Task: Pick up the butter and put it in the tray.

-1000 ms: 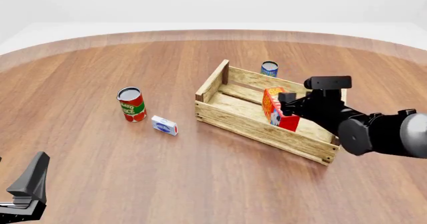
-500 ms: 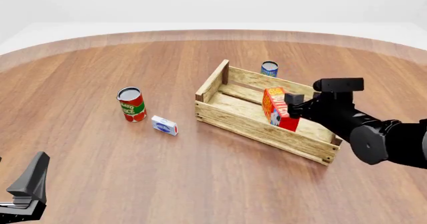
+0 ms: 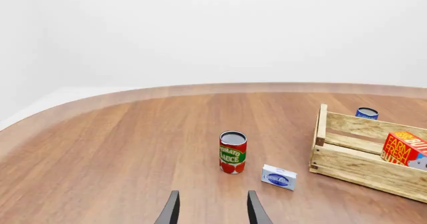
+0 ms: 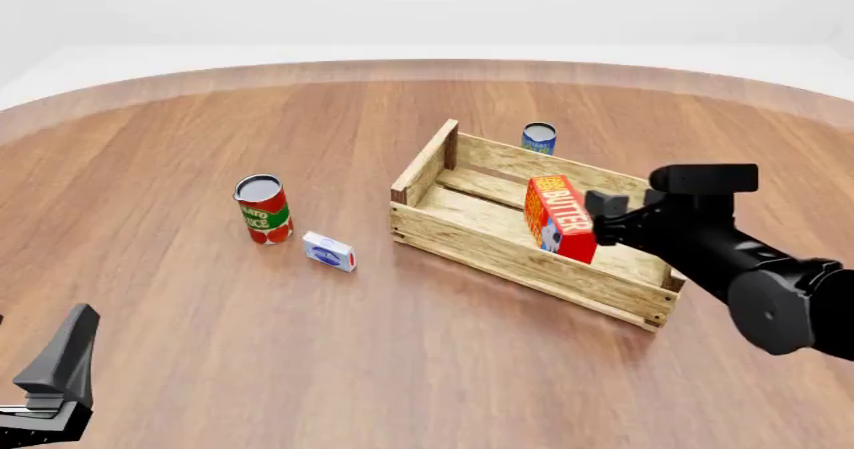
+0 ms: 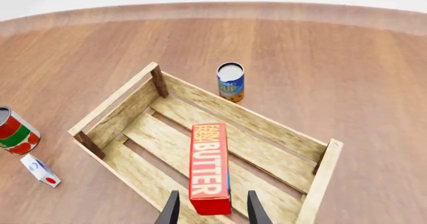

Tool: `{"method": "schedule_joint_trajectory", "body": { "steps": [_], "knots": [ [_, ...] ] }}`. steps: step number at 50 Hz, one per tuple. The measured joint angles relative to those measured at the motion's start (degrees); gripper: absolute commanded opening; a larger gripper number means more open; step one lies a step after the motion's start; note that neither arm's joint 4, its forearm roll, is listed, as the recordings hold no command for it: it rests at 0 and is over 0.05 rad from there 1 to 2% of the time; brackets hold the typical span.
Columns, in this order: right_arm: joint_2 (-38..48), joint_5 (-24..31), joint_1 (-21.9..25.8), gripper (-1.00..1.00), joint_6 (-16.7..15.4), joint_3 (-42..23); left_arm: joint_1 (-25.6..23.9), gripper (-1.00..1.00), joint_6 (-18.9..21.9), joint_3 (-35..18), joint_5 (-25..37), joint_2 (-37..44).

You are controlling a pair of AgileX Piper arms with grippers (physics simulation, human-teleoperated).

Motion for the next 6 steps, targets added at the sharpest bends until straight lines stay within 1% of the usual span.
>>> {"method": "schedule_joint_trajectory", "body": {
  "steps": [6],
  "knots": [
    [-1.1, 0.0, -0.3, 1.00, 0.0, 0.8, 0.0, 1.00, 0.0, 0.0, 0.0, 0.0]
  ]
}}
